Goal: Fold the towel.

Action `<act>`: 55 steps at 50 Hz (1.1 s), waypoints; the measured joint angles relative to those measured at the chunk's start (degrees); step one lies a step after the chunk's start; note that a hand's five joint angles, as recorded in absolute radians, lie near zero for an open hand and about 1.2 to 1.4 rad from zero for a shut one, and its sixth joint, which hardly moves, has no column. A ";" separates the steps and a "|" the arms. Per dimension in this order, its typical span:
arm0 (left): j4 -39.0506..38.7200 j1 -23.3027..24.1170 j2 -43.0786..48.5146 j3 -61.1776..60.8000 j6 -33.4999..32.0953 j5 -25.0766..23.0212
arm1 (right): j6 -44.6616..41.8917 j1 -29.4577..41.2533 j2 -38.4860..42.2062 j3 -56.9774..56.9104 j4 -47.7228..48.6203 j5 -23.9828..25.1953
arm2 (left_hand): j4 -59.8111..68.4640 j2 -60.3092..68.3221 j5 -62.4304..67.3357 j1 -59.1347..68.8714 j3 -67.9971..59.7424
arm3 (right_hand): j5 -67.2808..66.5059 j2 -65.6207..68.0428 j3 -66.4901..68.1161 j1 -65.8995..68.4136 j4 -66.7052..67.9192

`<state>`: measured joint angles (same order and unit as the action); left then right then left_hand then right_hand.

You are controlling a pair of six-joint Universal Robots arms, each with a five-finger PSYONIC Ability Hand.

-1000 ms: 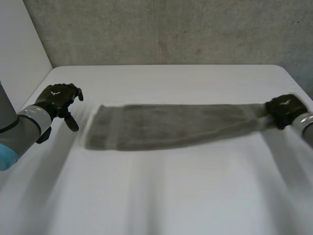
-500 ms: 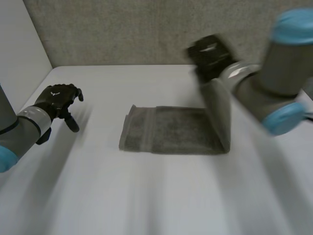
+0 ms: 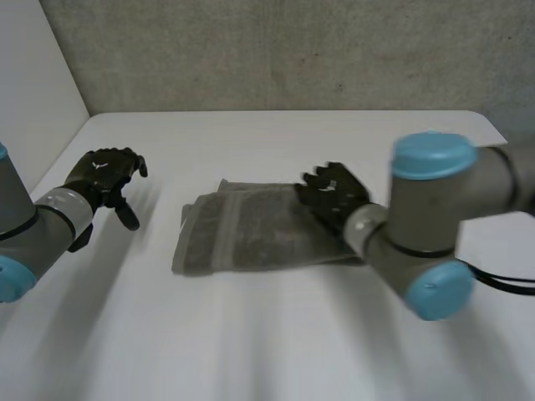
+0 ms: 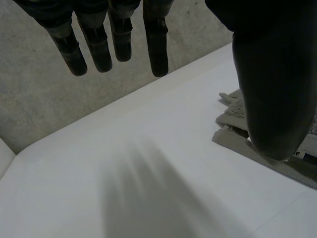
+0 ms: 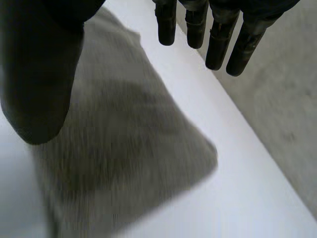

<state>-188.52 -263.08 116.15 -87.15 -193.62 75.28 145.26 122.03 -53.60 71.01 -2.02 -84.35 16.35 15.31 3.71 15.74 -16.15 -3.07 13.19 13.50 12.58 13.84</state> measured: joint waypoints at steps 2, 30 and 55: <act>-0.01 0.22 0.01 0.00 0.00 0.03 | 0.15 -2.84 -1.93 4.69 2.00 1.58 | 0.00 -0.07 0.00 0.00 0.00 | -1.24 1.12 0.85 1.68 0.68; -0.04 3.24 -0.07 -0.72 0.09 0.13 | 6.63 -17.34 -6.86 17.37 10.88 10.13 | 0.00 -0.09 0.00 0.00 0.00 | -63.21 61.39 62.29 64.37 62.76; 0.01 5.30 -3.02 -0.11 0.59 0.32 | 10.10 -0.60 -3.17 4.82 1.76 5.09 | 0.00 -0.09 0.00 0.00 0.00 | -4.82 6.34 6.50 7.94 5.75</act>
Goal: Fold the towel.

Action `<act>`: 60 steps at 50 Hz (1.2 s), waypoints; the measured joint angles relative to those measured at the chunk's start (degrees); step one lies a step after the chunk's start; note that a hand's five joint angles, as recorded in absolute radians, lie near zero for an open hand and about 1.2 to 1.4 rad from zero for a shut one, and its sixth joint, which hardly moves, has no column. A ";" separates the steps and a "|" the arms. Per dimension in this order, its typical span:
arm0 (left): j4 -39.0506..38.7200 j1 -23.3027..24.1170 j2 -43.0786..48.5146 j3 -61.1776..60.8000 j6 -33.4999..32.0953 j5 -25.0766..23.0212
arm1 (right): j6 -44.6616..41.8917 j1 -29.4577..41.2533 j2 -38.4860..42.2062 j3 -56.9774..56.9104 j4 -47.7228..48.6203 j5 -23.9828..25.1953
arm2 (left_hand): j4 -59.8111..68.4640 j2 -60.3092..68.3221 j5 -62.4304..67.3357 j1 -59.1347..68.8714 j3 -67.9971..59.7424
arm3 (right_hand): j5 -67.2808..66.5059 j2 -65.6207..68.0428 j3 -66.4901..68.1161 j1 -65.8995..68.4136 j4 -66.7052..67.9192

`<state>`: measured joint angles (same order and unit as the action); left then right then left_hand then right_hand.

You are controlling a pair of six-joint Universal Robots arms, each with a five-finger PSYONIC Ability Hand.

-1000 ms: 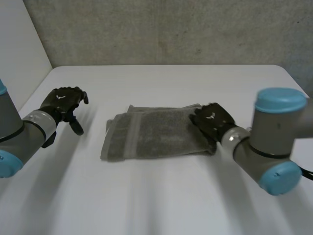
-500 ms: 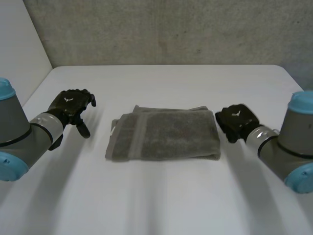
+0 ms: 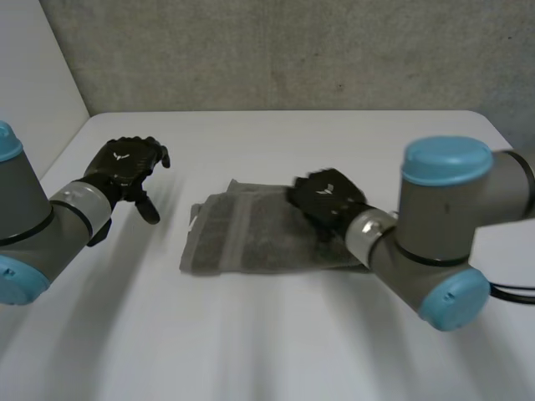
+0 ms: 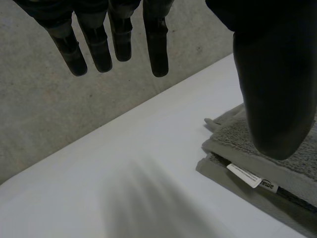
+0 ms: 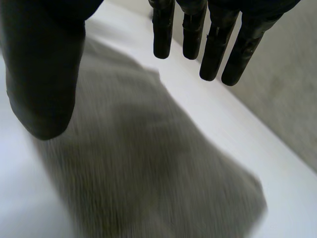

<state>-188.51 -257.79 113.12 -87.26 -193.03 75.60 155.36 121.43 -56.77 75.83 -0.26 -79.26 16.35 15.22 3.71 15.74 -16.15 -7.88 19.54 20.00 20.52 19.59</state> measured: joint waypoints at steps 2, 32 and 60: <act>-0.01 0.05 -0.04 -0.15 0.01 -0.05 | 0.04 -2.23 -0.81 3.33 1.73 -0.27 | 0.00 0.00 0.00 0.00 0.00 | 0.00 0.00 0.00 0.00 0.00; -0.90 0.90 1.10 -1.02 0.20 0.07 | 3.99 -13.43 -3.28 20.50 15.07 5.14 | 0.00 0.00 0.00 0.00 0.00 | -15.41 13.39 13.23 12.66 13.47; -1.88 0.59 0.10 -1.62 0.21 0.20 | 5.58 -9.53 -6.80 6.94 10.01 6.00 | 0.00 0.00 0.00 0.00 0.00 | -56.86 50.69 55.82 52.62 56.86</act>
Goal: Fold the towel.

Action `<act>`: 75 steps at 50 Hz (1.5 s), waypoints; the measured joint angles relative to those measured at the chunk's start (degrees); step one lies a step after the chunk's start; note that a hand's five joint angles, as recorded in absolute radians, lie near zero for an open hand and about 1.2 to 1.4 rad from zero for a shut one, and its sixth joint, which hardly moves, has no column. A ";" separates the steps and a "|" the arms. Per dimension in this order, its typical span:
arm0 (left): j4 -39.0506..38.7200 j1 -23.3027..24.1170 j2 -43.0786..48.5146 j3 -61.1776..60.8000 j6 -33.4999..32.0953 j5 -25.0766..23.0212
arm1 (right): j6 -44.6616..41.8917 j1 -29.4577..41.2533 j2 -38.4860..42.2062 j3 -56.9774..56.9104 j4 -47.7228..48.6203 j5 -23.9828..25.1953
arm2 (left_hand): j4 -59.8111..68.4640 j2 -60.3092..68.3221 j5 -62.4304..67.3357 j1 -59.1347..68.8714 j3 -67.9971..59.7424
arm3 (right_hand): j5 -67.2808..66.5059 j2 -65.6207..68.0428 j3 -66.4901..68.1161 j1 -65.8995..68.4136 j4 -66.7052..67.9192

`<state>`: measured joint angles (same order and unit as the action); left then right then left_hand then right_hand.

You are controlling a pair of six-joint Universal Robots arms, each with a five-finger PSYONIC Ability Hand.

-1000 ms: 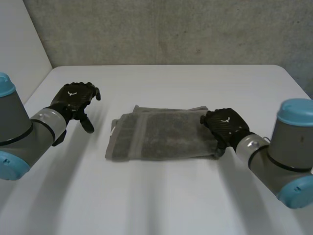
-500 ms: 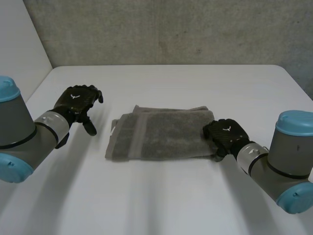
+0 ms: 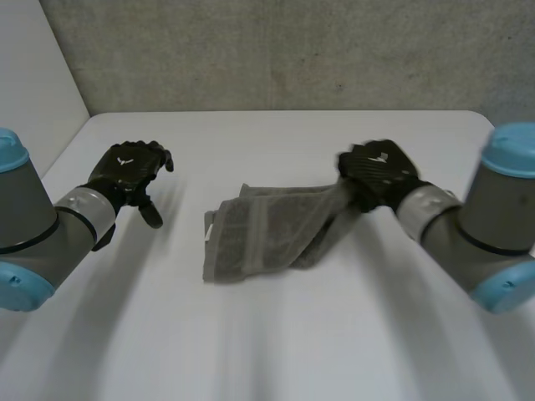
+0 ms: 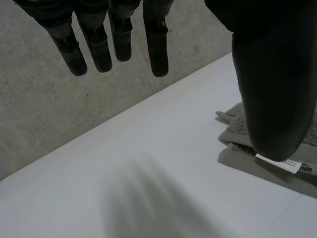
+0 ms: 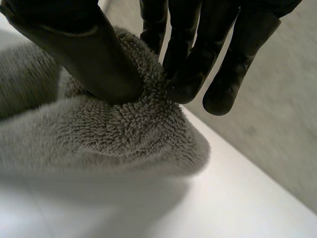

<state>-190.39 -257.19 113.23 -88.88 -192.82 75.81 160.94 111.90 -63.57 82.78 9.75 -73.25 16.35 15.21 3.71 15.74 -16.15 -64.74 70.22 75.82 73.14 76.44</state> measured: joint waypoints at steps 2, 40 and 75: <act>-0.01 0.08 -0.06 0.21 0.04 0.03 | 0.12 3.75 1.44 -3.81 -1.40 0.15 | 0.00 0.00 0.00 0.00 0.00 | 0.00 0.38 0.00 0.00 0.08; 0.03 10.21 6.00 10.31 13.69 0.40 | 10.01 12.02 4.88 -11.13 -7.33 -6.15 | 0.00 -0.02 -0.05 -0.11 0.85 | 61.66 -56.98 -62.28 -60.36 -62.60; 1.16 11.79 2.55 6.31 14.83 5.08 | 16.74 10.62 8.33 -17.02 -13.60 -8.09 | 0.00 -0.02 -0.05 -0.11 0.85 | 61.66 -56.98 -62.62 -61.27 -62.60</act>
<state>-189.23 -245.40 115.78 -82.57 -177.99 80.89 177.68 122.52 -55.24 65.76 -3.85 -81.34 16.36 15.19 3.65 15.63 -15.29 -3.08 13.24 13.20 11.87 13.84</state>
